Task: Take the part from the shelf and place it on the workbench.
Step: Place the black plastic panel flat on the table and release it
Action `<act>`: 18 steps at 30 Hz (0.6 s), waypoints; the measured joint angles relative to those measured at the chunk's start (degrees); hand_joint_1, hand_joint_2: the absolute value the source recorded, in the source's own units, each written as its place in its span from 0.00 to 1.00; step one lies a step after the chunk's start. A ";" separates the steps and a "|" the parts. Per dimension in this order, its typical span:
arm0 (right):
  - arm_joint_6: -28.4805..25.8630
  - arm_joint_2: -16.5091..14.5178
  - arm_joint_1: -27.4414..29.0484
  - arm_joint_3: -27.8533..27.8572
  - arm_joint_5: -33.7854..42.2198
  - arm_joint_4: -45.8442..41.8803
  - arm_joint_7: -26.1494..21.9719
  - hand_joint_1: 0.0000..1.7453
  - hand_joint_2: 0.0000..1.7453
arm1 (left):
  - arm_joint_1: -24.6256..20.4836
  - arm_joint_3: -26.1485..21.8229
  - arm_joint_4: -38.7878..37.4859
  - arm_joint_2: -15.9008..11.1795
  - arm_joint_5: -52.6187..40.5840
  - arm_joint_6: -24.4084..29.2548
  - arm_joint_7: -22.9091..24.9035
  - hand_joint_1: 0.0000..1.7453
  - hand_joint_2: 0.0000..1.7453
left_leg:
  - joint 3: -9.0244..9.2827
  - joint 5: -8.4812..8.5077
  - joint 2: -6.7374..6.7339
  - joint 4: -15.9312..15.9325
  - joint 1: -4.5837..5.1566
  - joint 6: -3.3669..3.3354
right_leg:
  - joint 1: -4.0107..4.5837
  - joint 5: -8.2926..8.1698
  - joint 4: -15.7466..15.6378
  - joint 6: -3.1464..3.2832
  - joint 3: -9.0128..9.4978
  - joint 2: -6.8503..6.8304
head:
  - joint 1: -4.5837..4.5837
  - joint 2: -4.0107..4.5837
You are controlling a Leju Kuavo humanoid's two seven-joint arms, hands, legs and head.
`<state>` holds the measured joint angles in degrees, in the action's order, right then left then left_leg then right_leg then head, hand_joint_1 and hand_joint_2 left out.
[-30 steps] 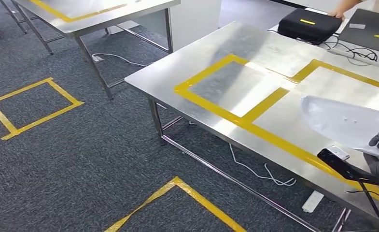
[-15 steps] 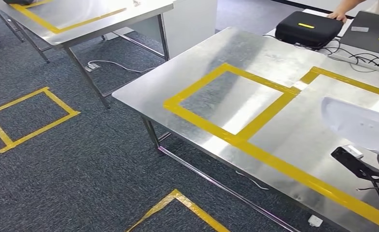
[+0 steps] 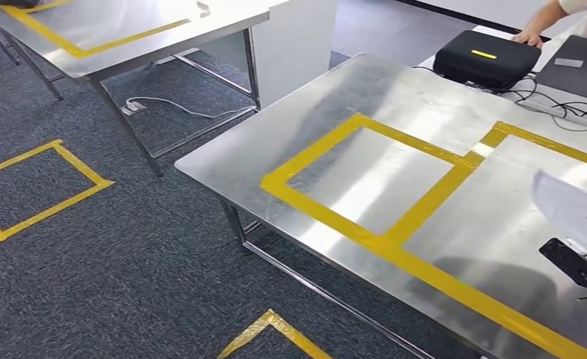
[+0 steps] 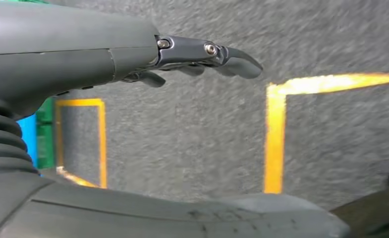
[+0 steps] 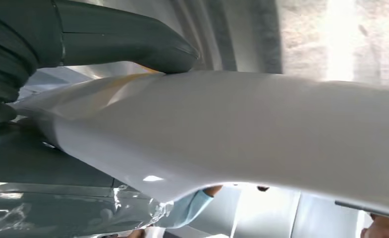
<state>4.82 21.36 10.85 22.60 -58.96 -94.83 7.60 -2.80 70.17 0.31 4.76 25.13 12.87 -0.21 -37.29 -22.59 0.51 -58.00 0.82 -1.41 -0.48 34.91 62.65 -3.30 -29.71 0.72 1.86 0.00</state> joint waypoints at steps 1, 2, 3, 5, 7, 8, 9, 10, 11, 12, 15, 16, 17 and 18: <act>0.78 -0.28 -0.08 0.52 -0.02 0.79 0.09 0.50 0.50 | -0.03 -0.01 0.00 -0.03 0.29 0.20 -0.39 0.00 1.00 | 0.41 -0.35 0.00 0.06 0.01 -0.23 | -0.02 1.51 3.65 -0.16 -2.01 -0.13 | 0.09 0.00; 1.59 -0.63 -0.02 1.07 -0.07 1.66 0.17 0.25 0.25 | -0.05 -0.01 0.00 -0.04 0.53 0.51 -0.68 0.00 1.00 | 0.75 -0.72 0.04 0.06 0.04 -0.36 | -0.05 2.84 7.55 -0.28 -4.46 -0.17 | 0.11 0.00; 2.35 -1.04 0.15 1.66 -0.13 2.61 0.18 0.00 0.00 | -0.02 -0.01 0.00 -0.04 0.68 0.84 -0.82 0.00 1.00 | 1.12 -1.10 0.10 0.05 0.07 -0.42 | -0.08 3.31 10.46 -0.36 -6.64 -0.18 | 0.11 0.00; 3.58 -1.86 0.43 2.85 -0.47 4.25 0.00 0.00 0.00 | 0.14 -0.01 0.00 -0.02 0.92 1.31 -0.47 0.00 1.00 | 2.03 -1.86 0.21 0.04 0.12 -0.38 | -0.10 0.59 10.01 -0.45 -8.22 -0.21 | 0.10 0.00; 4.89 -2.69 0.39 4.27 -1.04 5.68 -0.16 0.00 0.00 | 0.22 -0.02 -0.01 0.01 1.18 1.43 0.05 0.00 0.50 | 3.07 -2.60 0.25 0.03 0.15 -0.12 | -0.16 -4.67 2.85 -0.50 -6.12 -0.29 | 0.10 0.00; 5.42 -3.16 0.29 5.05 -1.31 6.39 -0.27 0.00 0.00 | 0.19 -0.02 -0.01 0.00 1.26 1.36 0.16 0.00 0.25 | 3.43 -2.93 0.31 -0.04 0.24 0.12 | -0.16 -6.46 -0.36 -0.33 -4.82 -0.29 | 0.09 0.00; 5.82 -3.66 0.23 5.81 -1.50 7.07 -0.43 0.00 0.00 | 0.17 -0.02 -0.01 -0.03 1.25 1.27 0.21 0.00 0.00 | 3.63 -3.15 0.38 -0.10 0.36 0.33 | -0.17 -7.44 -2.36 -0.12 -3.95 -0.28 | 0.05 0.00; 5.99 -4.14 0.12 6.50 -1.63 7.60 -0.62 0.00 0.00 | 0.19 -0.01 -0.01 -0.06 1.23 1.21 0.27 0.00 0.00 | 3.71 -3.23 0.45 -0.13 0.49 0.27 | -0.17 -7.66 -3.09 0.05 -3.59 -0.23 | 0.02 0.00; 6.10 -4.49 -0.01 7.10 -1.76 7.93 -0.83 0.00 0.00 | 0.23 0.00 -0.01 -0.08 1.22 1.23 0.38 0.00 0.00 | 3.72 -3.24 0.49 -0.17 0.59 0.04 | -0.14 -7.82 -3.31 0.22 -3.47 -0.11 | -0.03 0.00; 6.19 -4.80 -0.13 7.62 -1.86 8.09 -0.98 0.00 0.00 | 0.28 0.00 0.00 -0.09 1.24 1.27 0.50 0.00 0.00 | 3.77 -3.19 0.46 -0.09 0.61 -0.31 | -0.12 -7.89 -3.36 0.23 -3.49 -0.02 | -0.06 0.00; 6.94 -5.43 -0.51 8.78 -2.08 8.13 -1.07 0.00 0.00 | 0.25 0.00 0.00 -0.07 1.37 1.31 0.73 0.00 0.00 | 4.02 -3.13 0.35 0.27 0.54 -0.76 | 0.07 -7.75 -3.39 0.50 -3.42 0.16 | -0.04 0.00; 7.26 -5.58 -0.57 8.97 -2.10 8.08 -1.04 0.00 0.00 | 0.22 0.00 0.00 -0.05 1.41 1.29 0.77 0.00 0.00 | 4.07 -3.12 0.35 0.39 0.51 -0.70 | 0.11 -7.69 -3.39 0.66 -3.41 0.15 | -0.03 0.00; 7.48 -5.71 -0.61 9.09 -2.10 7.93 -1.01 0.00 0.00 | 0.21 0.00 0.00 -0.03 1.49 1.27 0.79 0.00 0.00 | 4.09 -3.08 0.35 0.49 0.50 -0.57 | 0.14 -7.65 -3.39 0.79 -3.41 0.14 | -0.03 0.00; 7.55 -5.84 -0.61 9.13 -2.10 7.64 -1.01 0.00 0.00 | 0.21 -0.01 0.00 -0.02 1.62 1.25 0.82 0.00 0.00 | 4.10 -3.04 0.35 0.59 0.49 -0.31 | 0.16 -7.63 -3.38 0.90 -3.42 0.11 | -0.03 0.00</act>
<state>12.36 15.52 10.24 31.74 -61.06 -87.19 6.59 -2.59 70.16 0.31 4.75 26.75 14.12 0.61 -33.19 -25.63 0.86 -57.41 1.30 -1.71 -0.32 27.29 59.27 -2.40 -33.13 0.83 1.83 0.00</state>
